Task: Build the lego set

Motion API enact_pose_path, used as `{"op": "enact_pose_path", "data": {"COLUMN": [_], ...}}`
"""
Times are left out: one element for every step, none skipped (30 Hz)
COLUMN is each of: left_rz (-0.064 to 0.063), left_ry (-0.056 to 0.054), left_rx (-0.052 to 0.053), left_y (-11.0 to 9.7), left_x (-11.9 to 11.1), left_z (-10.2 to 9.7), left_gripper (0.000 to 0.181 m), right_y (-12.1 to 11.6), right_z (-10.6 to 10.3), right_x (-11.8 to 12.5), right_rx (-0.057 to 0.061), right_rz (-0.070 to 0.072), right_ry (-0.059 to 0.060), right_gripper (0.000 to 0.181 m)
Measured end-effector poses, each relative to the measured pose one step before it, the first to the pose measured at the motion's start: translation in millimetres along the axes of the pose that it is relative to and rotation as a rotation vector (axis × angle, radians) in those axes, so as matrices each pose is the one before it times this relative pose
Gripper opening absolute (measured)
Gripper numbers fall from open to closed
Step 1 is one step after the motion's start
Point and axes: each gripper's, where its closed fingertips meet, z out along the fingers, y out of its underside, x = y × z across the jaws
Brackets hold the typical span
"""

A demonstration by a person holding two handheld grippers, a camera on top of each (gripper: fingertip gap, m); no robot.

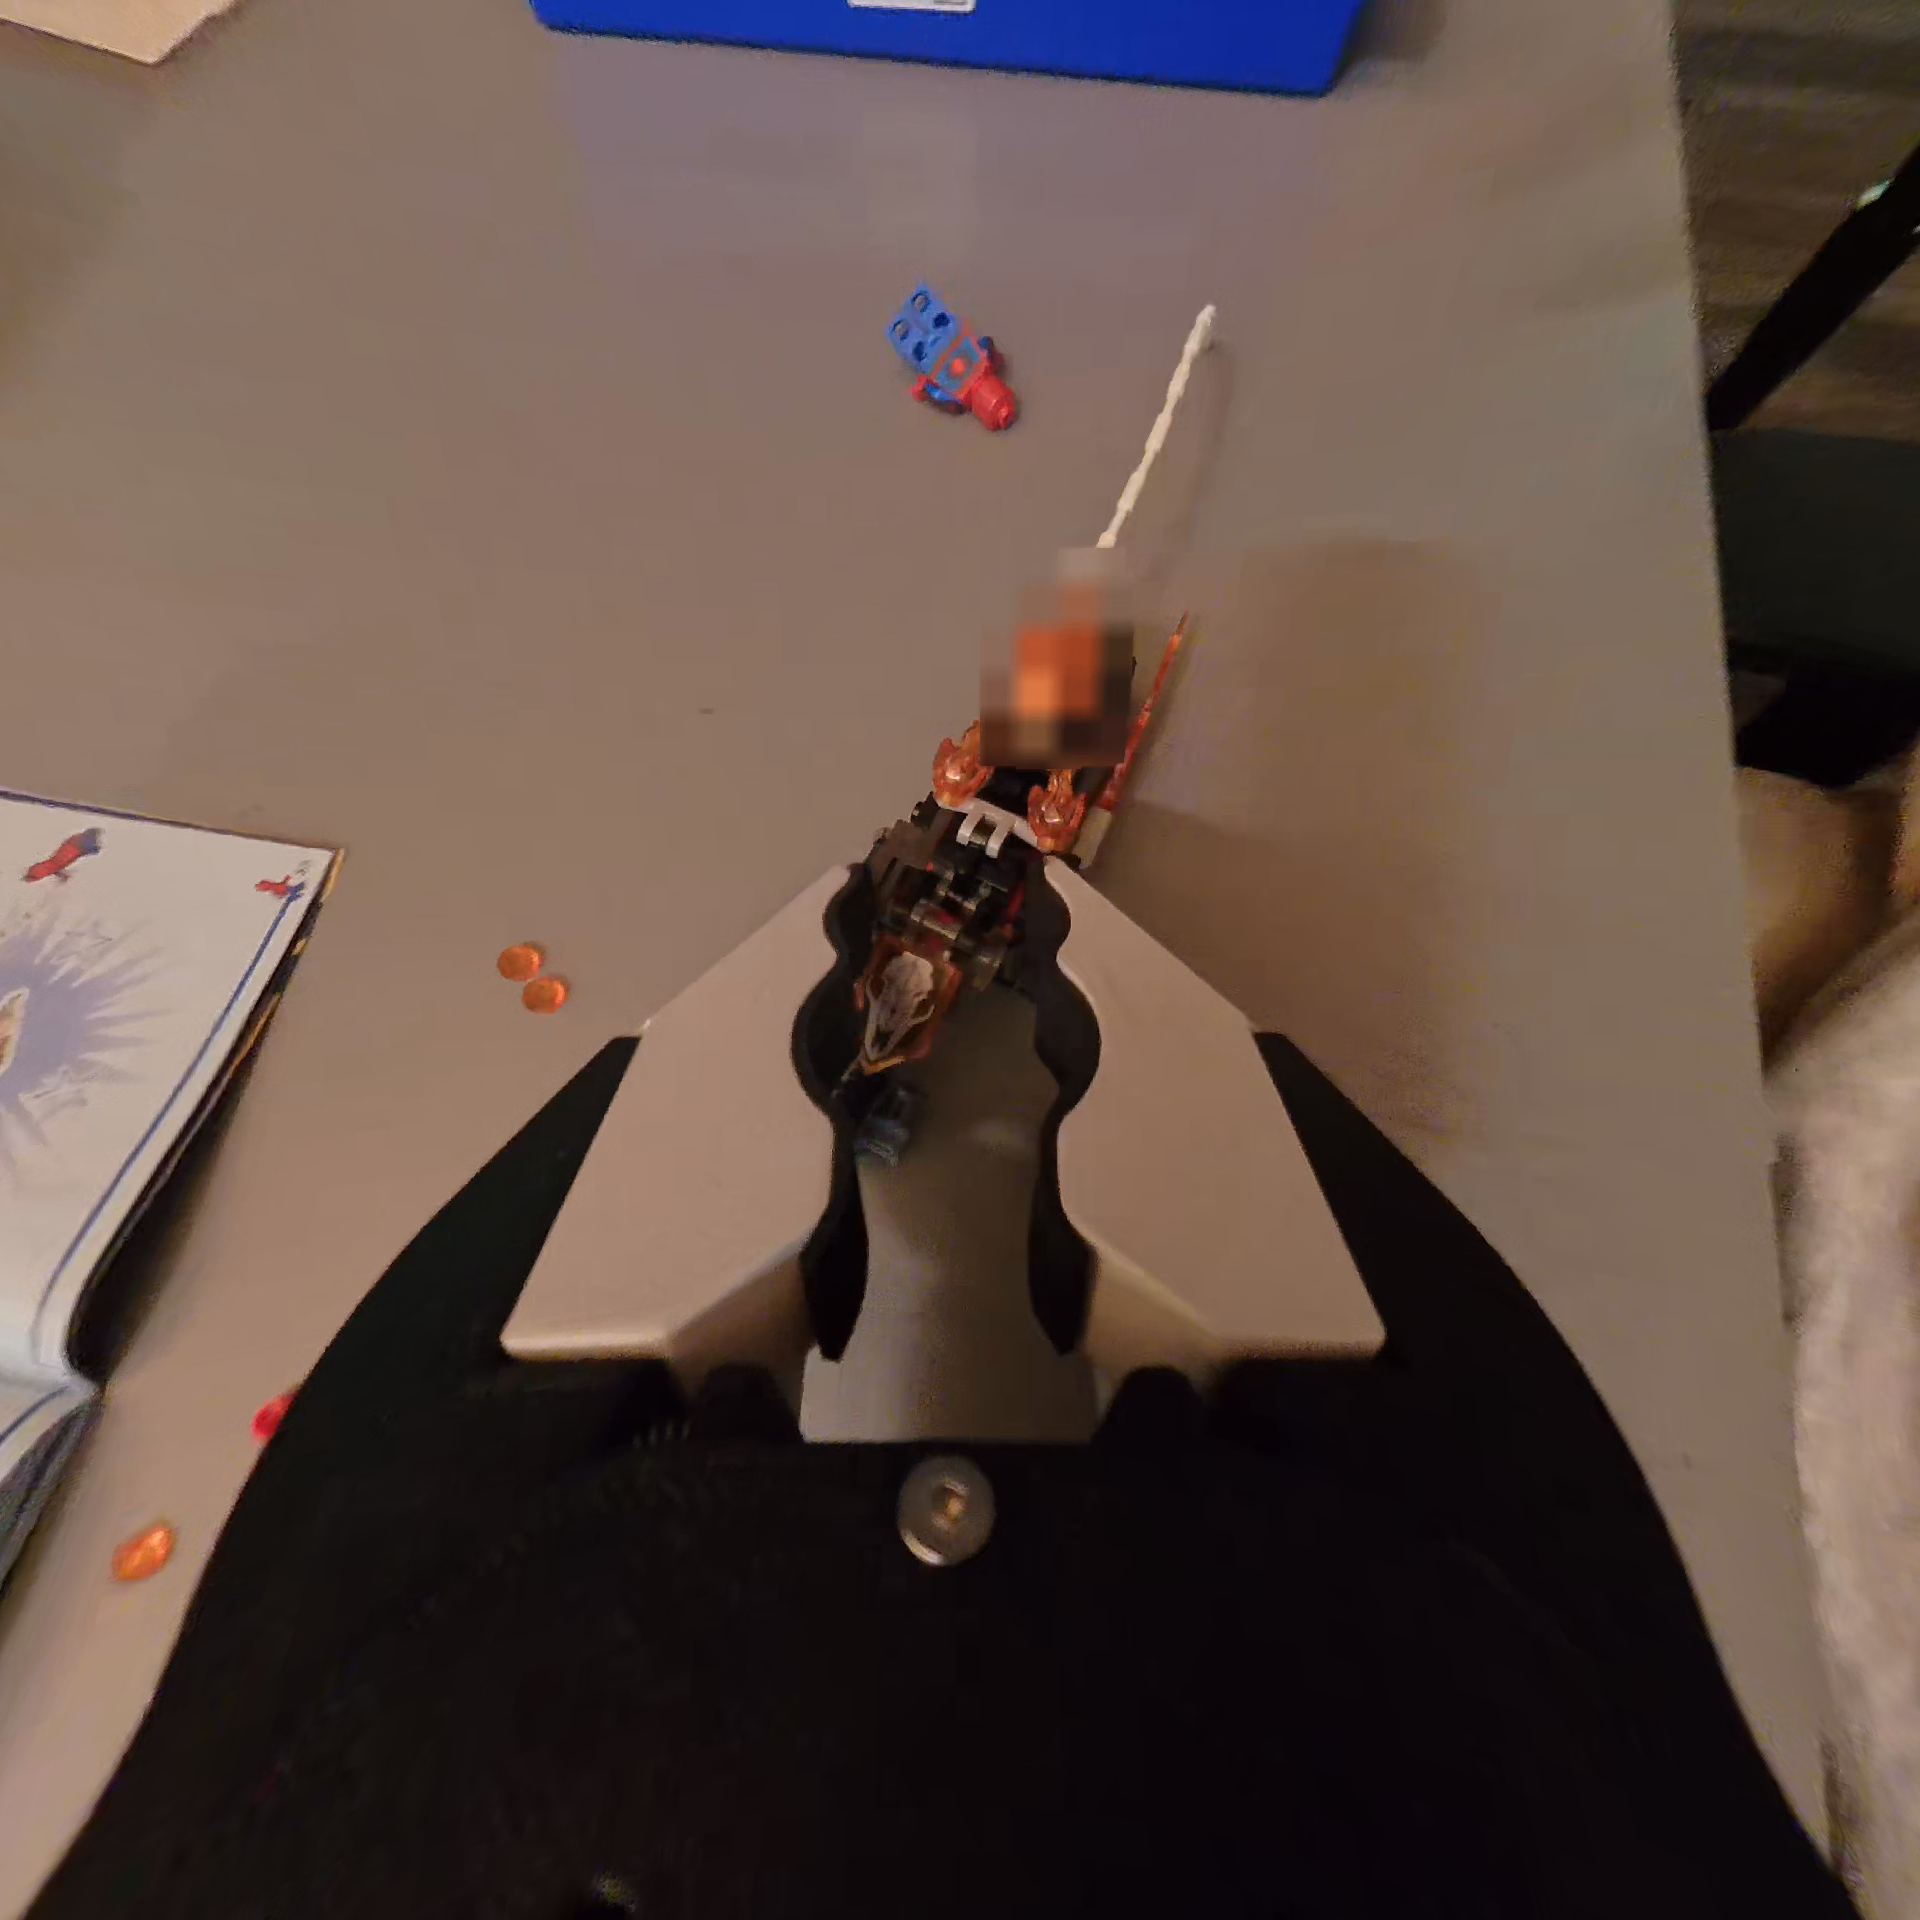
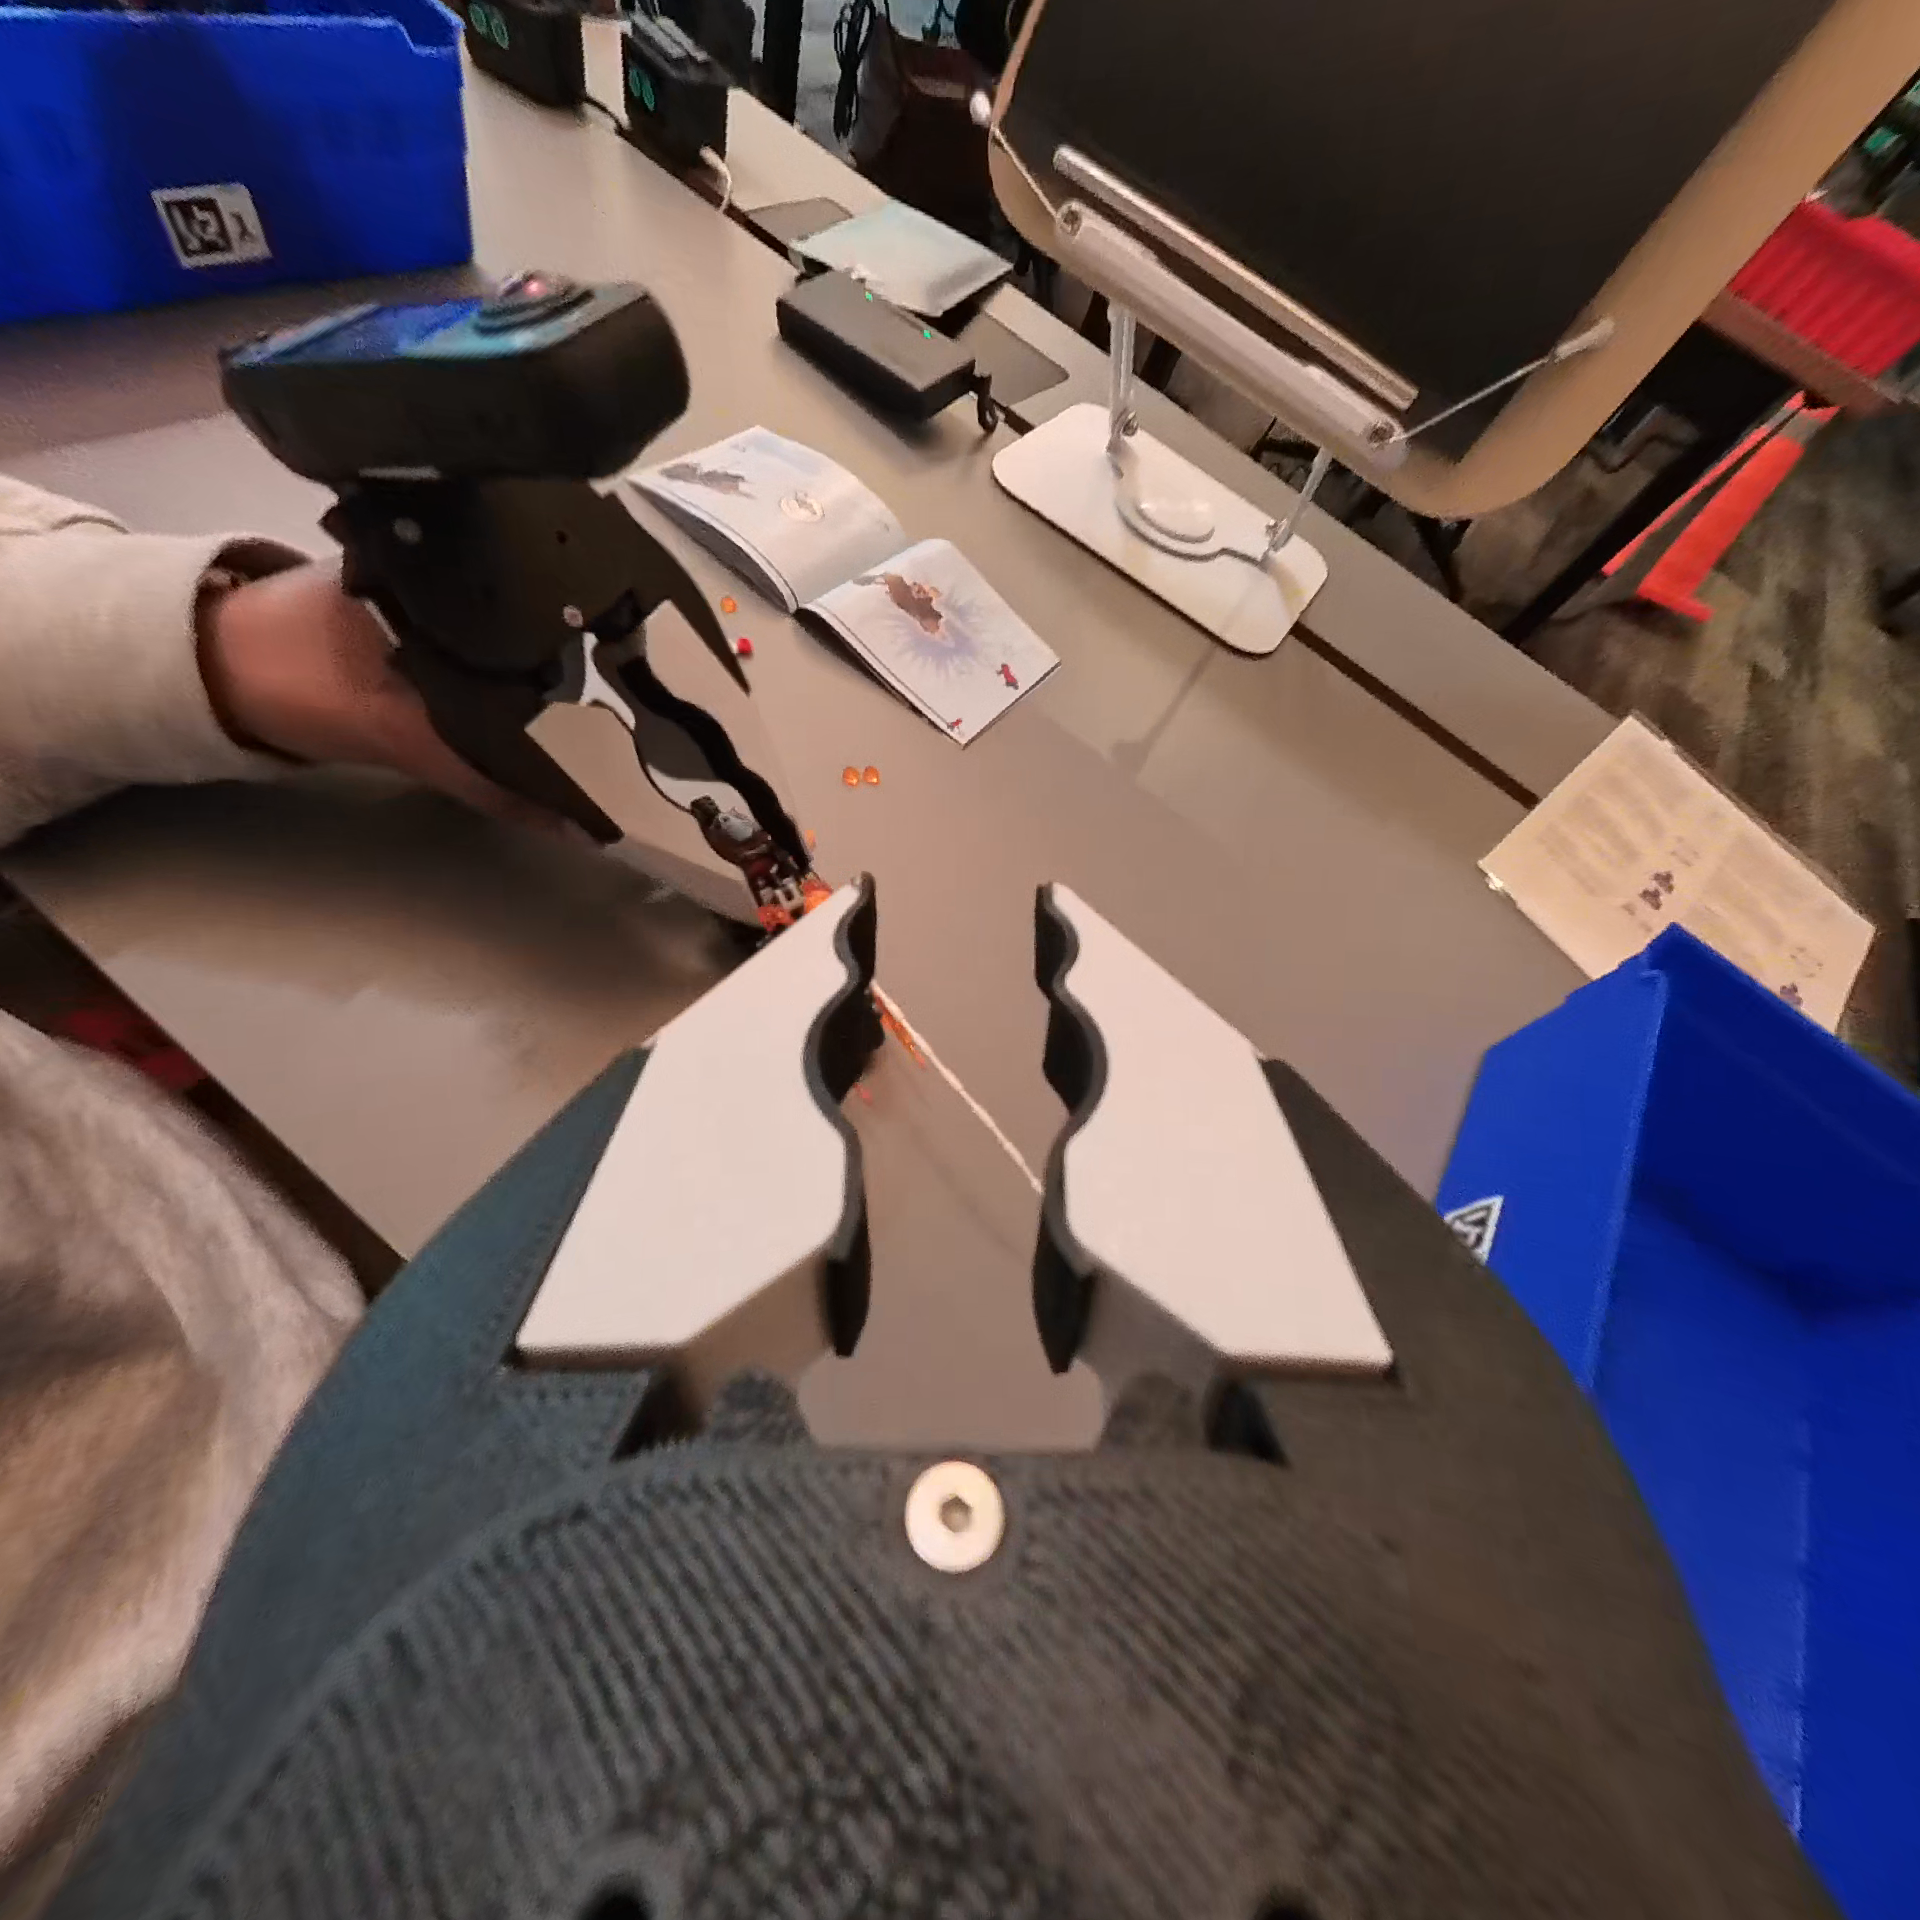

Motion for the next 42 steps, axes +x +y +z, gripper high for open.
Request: {"op": "enact_pose_path", "data": {"left_rz": [0.0094,0.0142,0.0181,0.0134,0.0094,0.0062,0.0041,0.0025,0.0002,-0.0028,-0.0036,-0.0022,-0.0009,-0.0063,-0.0102,-0.0184,-0.0263,-0.0332,-0.0489,-0.0576,-0.0591,-0.0611,-0.0586,-0.0482,-0.0365,-0.0234,-0.0093,0.0008,0.0031,0.0033,0.0029,0.0024,0.0032,0.005,0.0023,-0.0105,-0.0124,-0.0165,-0.0178,-0.0214,-0.0244,-0.0277], "left_ry": [-0.0362,-0.0328,-0.0165,-0.0119,-0.0123,-0.0087,-0.0048,0.0001,0.0013,-0.0006,-0.0013,0.0022,0.0046,0.0048,0.0092,0.0044,0.0103,0.0219,0.0063,0.0073,0.026,0.0312,0.0278,0.0256,0.0119,0.0006,-0.0017,-0.0013,-0.0003,0.0037,0.0056,-0.0005,-0.0107,-0.0155,-0.0182,-0.015,-0.0106,-0.0158,-0.0119,-0.0063,0.0,0.0048], "left_rx": [-0.0116,0.0009,0.0114,0.0119,0.0009,0.0009,0.0027,0.0024,0.002,0.0026,0.0058,0.0074,0.0065,0.0119,0.0163,0.0199,0.037,0.0515,0.0468,0.048,0.0576,0.0553,0.0463,0.0358,0.0196,0.0052,-0.0025,-0.0067,-0.0144,-0.0216,-0.0267,-0.0301,-0.0277,-0.0206,-0.0147,-0.0052,0.0098,0.0196,0.0263,0.0304,0.0342,0.0371], "left_y": [1.13,0.89,0.79,-0.09,0.79,0.34,0.36,0.13,-0.01,-0.02,-0.32,-0.24,0.2,-0.4,-0.99,-1.07,-3.14,-4.98,-4.42,-4.81,-6.21,-6.05,-5.41,-4.35,-1.88,0.32,1.1,1.86,2.97,4.14,5.04,5.57,5.27,4.04,3.0,0.77,-1.14,-2.41,-3.49,-4.49,-5.2,-5.74], "left_x": [-1.0,-0.74,1.09,0.37,-0.62,-0.64,-0.43,-0.23,-0.37,-1.0,-1.29,-1.13,-1.22,-2.0,-2.9,-5.64,-6.35,-5.73,-9.06,-9.16,-6.13,-4.49,-3.78,-2.41,-2.65,-2.6,-1.24,0.02,0.53,1.3,1.54,0.52,-1.24,-2.25,-3.18,-3.4,-3.51,-4.87,-4.77,-4.2,-3.65,-2.82], "left_z": [-1.55,-0.82,0.31,-0.59,-1.17,-1.11,-0.55,-0.08,-0.22,-0.27,-0.34,-0.42,-0.49,-1.05,-2.16,-3.83,-5.6,-6.9,-8.29,-9.06,-9.29,-8.93,-8.12,-6.83,-4.71,-2.61,-0.65,0.94,2.31,3.26,3.92,3.85,3.32,2.45,1.13,-0.37,-2.11,-3.64,-4.62,-5.24,-5.48,-5.58], "left_gripper": [0.03,0.029,0.03,0.03,0.03,0.03,0.03,0.03,0.03,0.03,0.03,0.03,0.03,0.031,0.034,0.037,0.037,0.038,0.038,0.038,0.038,0.038,0.038,0.038,0.038,0.038,0.038,0.038,0.038,0.038,0.038,0.038,0.038,0.036,0.035,0.034,0.033,0.033,0.033,0.033,0.033,0.033], "right_y": [-2.56,-1.43,-0.78,-0.35,0.31,0.74,0.77,0.58,0.29,-0.07,-0.07,-0.12,0.28,0.71,1.23,1.57,1.9,2.26,2.59,3.48,4.93,6.71,7.57,6.88,5.69,4.75,3.7,2.52,1.11,-0.62,-1.74,-2.02,-0.62,0.64,0.33,-0.48,-0.57,0.37,1.08,1.45,1.06,0.89], "right_z": [-1.42,-1.05,-0.72,-0.32,0.06,0.44,0.56,0.62,0.4,0.16,-0.16,-0.33,-0.37,-0.28,-0.23,-0.06,0.1,0.54,1.12,1.98,3.2,4.21,4.92,5.25,5.0,4.53,3.8,3.3,2.86,2.96,3.6,5.03,6.92,8.51,9.61,10.54,10.88,10.89,10.04,8.89,7.11,5.5], "right_x": [0.01,0.86,1.4,1.57,1.65,1.73,1.58,1.71,1.56,1.46,1.35,1.55,1.45,1.34,1.43,1.34,1.4,1.31,1.18,0.45,-0.19,-0.13,-0.72,-1.77,-1.87,-1.26,-1.07,-1.45,-1.68,-2.53,-4.27,-5.88,-5.17,-3.54,-2.11,-0.8,-0.48,-1.43,-1.32,-0.33,-0.81,-1.66], "right_rx": [0.007,0.0026,0.0017,0.0019,0.0007,-0.0005,-0.0005,0.0002,0.0017,0.0034,0.0047,0.0046,0.0035,0.0019,0.0001,-0.0002,0.0007,0.0014,0.002,0.0021,-0.0011,-0.0084,-0.0121,-0.0087,-0.0042,-0.0032,-0.0039,-0.0033,-0.0004,0.0037,0.0059,0.0017,-0.0111,-0.0227,-0.0211,-0.0113,-0.0074,-0.013,-0.0191,-0.0192,-0.012,-0.0041], "right_rz": [0.0016,0.0017,0.0026,0.0037,0.0043,0.0045,0.0042,0.004,0.0046,0.0057,0.0064,0.0055,0.0034,0.0019,0.0012,0.0006,0.0008,0.002,0.0031,0.0028,0.0047,0.0108,0.0148,0.0145,0.0124,0.0083,0.0033,-0.0011,-0.0047,-0.0075,-0.0105,-0.0123,-0.0112,-0.0132,-0.0196,-0.0211,-0.0094,0.0114,0.031,0.0405,0.0384,0.0336], "right_ry": [0.0009,0.0032,0.0044,0.0045,0.0048,0.0048,0.004,0.004,0.0036,0.0021,0.0019,0.0032,0.0032,0.0024,0.0026,0.0032,0.0026,0.0009,-0.0021,-0.0089,-0.0152,-0.0162,-0.0193,-0.0226,-0.0184,-0.0109,-0.0074,-0.007,-0.0066,-0.0092,-0.0183,-0.0266,-0.0242,-0.016,-0.0079,-0.0025,-0.0054,-0.0176,-0.0225,-0.0199,-0.0247,-0.0292], "right_gripper": [0.028,0.028,0.029,0.029,0.029,0.03,0.03,0.03,0.03,0.03,0.03,0.03,0.03,0.03,0.03,0.03,0.03,0.031,0.032,0.035,0.039,0.041,0.044,0.045,0.045,0.045,0.045,0.045,0.045,0.045,0.045,0.046,0.049,0.052,0.052,0.052,0.052,0.049,0.048,0.049,0.051,0.051]}}
